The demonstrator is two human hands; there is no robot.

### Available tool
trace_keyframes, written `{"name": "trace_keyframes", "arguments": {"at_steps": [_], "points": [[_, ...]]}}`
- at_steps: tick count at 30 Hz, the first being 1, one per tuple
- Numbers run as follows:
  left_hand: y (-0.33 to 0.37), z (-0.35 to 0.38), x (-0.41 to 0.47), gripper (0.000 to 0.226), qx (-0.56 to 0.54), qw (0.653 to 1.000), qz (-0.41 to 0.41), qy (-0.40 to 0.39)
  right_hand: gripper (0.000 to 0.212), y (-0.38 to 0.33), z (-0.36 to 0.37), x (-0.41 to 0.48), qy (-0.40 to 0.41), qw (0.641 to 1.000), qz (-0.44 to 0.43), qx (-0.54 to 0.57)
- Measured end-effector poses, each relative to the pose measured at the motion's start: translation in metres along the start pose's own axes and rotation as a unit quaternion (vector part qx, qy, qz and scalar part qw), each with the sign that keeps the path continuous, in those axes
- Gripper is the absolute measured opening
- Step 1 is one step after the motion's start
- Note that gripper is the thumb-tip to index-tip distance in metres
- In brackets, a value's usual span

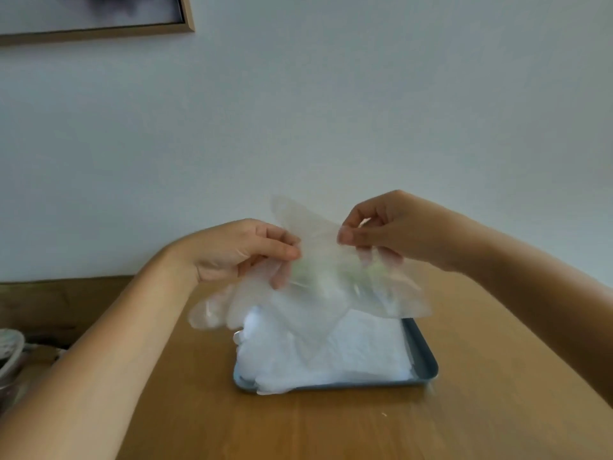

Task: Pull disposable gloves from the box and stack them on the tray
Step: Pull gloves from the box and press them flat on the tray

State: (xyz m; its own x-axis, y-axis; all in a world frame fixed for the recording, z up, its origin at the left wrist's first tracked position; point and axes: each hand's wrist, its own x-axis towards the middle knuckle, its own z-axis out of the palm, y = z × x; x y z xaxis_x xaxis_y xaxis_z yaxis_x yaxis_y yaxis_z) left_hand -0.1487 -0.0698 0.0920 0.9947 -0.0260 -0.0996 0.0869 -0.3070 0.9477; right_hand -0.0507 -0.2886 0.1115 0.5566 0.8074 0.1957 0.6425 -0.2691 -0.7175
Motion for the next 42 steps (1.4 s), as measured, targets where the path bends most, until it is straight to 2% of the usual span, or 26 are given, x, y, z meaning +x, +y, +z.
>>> {"name": "trace_keyframes", "arguments": {"at_steps": [2, 6, 13, 15, 17, 19, 20, 22, 24, 26, 27, 30, 32, 34, 35, 36, 38, 40, 42], "points": [[-0.005, -0.01, 0.008, 0.008, -0.011, 0.999, -0.046, -0.002, 0.015, 0.017, 0.009, 0.005, 0.013, 0.999, 0.034, 0.003], [-0.029, -0.013, 0.034, 0.013, 0.077, 0.987, -0.143, -0.021, 0.015, 0.065, 0.03, 0.018, 0.014, 0.997, 0.077, -0.008], [-0.078, 0.0, 0.076, 0.019, 0.192, 0.952, -0.237, -0.012, 0.014, 0.137, 0.056, 0.027, 0.005, 0.985, 0.096, -0.145], [-0.085, 0.001, 0.081, 0.015, 0.286, 0.92, -0.268, -0.003, 0.009, 0.151, 0.064, 0.027, 0.009, 0.979, 0.096, -0.178], [-0.085, 0.001, 0.082, 0.007, 0.439, 0.858, -0.261, 0.057, 0.007, 0.157, 0.069, 0.029, 0.01, 0.975, 0.09, -0.201], [-0.082, 0.011, 0.079, 0.012, 0.56, 0.791, -0.173, 0.173, 0.009, 0.159, 0.071, 0.03, 0.013, 0.976, 0.079, -0.205], [-0.08, 0.021, 0.076, 0.015, 0.571, 0.779, -0.107, 0.235, 0.01, 0.159, 0.072, 0.03, 0.014, 0.976, 0.074, -0.204], [-0.078, 0.049, 0.069, 0.012, 0.515, 0.8, 0.036, 0.307, 0.013, 0.158, 0.074, 0.031, 0.013, 0.977, 0.068, -0.203], [-0.08, 0.072, 0.065, 0.012, 0.468, 0.839, 0.114, 0.254, 0.014, 0.158, 0.076, 0.031, 0.016, 0.977, 0.069, -0.202], [-0.093, 0.086, 0.064, 0.03, 0.47, 0.864, 0.103, 0.149, 0.014, 0.158, 0.077, 0.03, 0.014, 0.977, 0.07, -0.202], [-0.102, 0.089, 0.065, 0.041, 0.482, 0.865, 0.088, 0.11, 0.013, 0.158, 0.078, 0.03, 0.012, 0.977, 0.07, -0.201], [-0.122, 0.091, 0.064, 0.057, 0.51, 0.857, 0.045, 0.058, 0.014, 0.156, 0.079, 0.029, 0.009, 0.976, 0.076, -0.202], [-0.13, 0.09, 0.062, 0.061, 0.512, 0.859, 0.002, 0.02, 0.023, 0.154, 0.078, 0.027, 0.028, 0.968, 0.063, -0.243], [-0.134, 0.089, 0.061, 0.063, 0.519, 0.855, -0.02, -0.006, 0.036, 0.149, 0.078, 0.023, 0.057, 0.954, -0.011, -0.294], [-0.135, 0.088, 0.063, 0.064, 0.523, 0.852, -0.023, -0.012, 0.04, 0.145, 0.079, 0.02, 0.047, 0.953, -0.054, -0.293], [-0.136, 0.087, 0.063, 0.065, 0.526, 0.85, -0.023, -0.011, 0.044, 0.14, 0.081, 0.016, 0.013, 0.957, -0.084, -0.278], [-0.137, 0.088, 0.065, 0.07, 0.524, 0.851, -0.029, -0.004, 0.053, 0.134, 0.087, 0.005, -0.099, 0.963, -0.072, -0.239], [-0.137, 0.088, 0.063, 0.078, 0.519, 0.853, -0.05, -0.004, 0.064, 0.138, 0.088, -0.002, -0.203, 0.944, -0.022, -0.259], [-0.138, 0.08, 0.06, 0.087, 0.506, 0.859, -0.08, 0.0, 0.07, 0.143, 0.078, -0.005, -0.258, 0.919, 0.013, -0.299]]}}
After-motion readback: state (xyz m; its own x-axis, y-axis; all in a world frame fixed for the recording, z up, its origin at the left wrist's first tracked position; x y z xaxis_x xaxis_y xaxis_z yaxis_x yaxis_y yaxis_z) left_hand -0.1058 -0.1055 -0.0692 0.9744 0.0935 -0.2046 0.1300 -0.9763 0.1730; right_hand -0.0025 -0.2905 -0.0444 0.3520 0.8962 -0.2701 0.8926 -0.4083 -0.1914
